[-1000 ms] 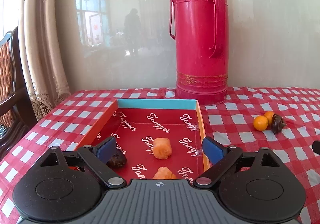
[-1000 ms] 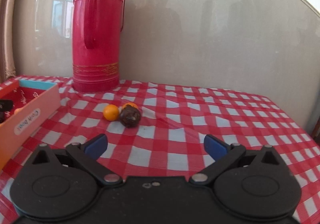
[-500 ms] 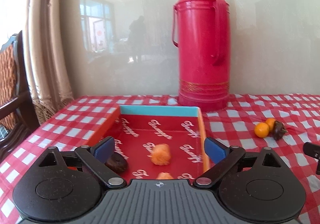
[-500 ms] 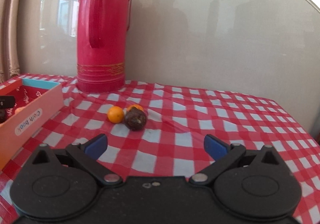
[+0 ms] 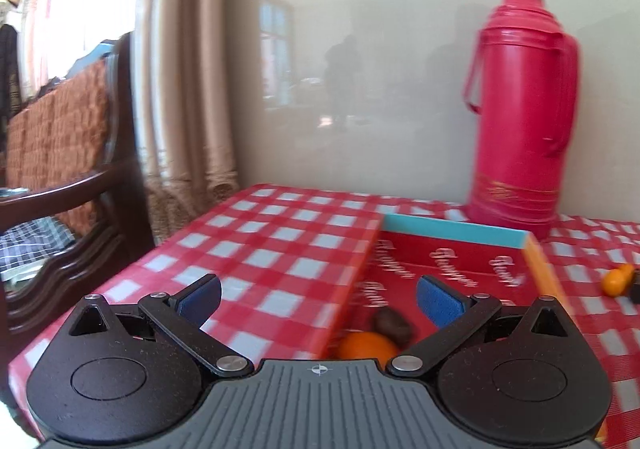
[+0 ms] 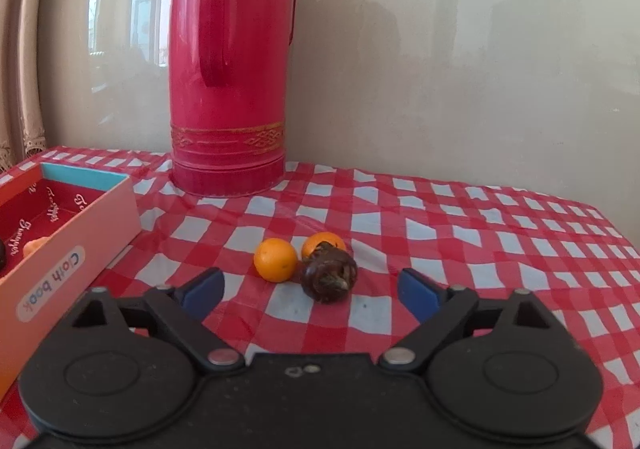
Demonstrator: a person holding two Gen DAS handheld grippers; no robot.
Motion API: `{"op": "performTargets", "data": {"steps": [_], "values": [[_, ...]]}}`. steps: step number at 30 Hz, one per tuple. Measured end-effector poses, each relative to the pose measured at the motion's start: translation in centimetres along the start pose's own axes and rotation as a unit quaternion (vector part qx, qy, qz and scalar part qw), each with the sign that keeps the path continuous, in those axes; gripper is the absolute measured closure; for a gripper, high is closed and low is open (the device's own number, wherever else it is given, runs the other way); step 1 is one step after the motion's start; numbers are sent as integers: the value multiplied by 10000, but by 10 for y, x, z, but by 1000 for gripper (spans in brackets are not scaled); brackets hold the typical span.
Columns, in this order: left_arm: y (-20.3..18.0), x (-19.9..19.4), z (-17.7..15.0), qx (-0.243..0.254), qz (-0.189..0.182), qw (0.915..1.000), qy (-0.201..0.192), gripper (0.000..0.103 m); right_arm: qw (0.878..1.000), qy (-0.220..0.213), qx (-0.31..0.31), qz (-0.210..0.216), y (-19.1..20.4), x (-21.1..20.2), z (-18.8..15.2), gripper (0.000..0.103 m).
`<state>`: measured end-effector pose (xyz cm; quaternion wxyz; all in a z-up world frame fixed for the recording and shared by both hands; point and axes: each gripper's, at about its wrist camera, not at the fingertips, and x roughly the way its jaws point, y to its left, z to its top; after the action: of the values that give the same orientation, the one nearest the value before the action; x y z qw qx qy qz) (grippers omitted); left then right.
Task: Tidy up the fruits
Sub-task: 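Reach the right gripper to the dark brown piece and close on it, then carry the dark brown piece with the right gripper into the box and release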
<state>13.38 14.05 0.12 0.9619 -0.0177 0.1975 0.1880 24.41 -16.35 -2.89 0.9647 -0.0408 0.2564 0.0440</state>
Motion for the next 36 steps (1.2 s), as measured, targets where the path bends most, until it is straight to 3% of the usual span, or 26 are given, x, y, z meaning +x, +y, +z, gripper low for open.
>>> {"op": "performTargets", "data": {"steps": [9,11,23,29,36], "values": [[41,14,-4,-388,242,9988,162,0,9990,439,33,-22,-6,33,5,43],[40,14,-5,-328,239,9991,155,0,9986,529,82,-19,-8,36,5,73],[41,6,-6,-184,213,9993,231,0,9995,199,198,135,7,-9,21,73],[51,0,-7,-173,316,9989,312,0,9968,-276,8,750,44,-46,30,73],[60,-6,-9,-91,401,9986,340,0,9855,-588,-416,1539,108,-69,33,73]]}}
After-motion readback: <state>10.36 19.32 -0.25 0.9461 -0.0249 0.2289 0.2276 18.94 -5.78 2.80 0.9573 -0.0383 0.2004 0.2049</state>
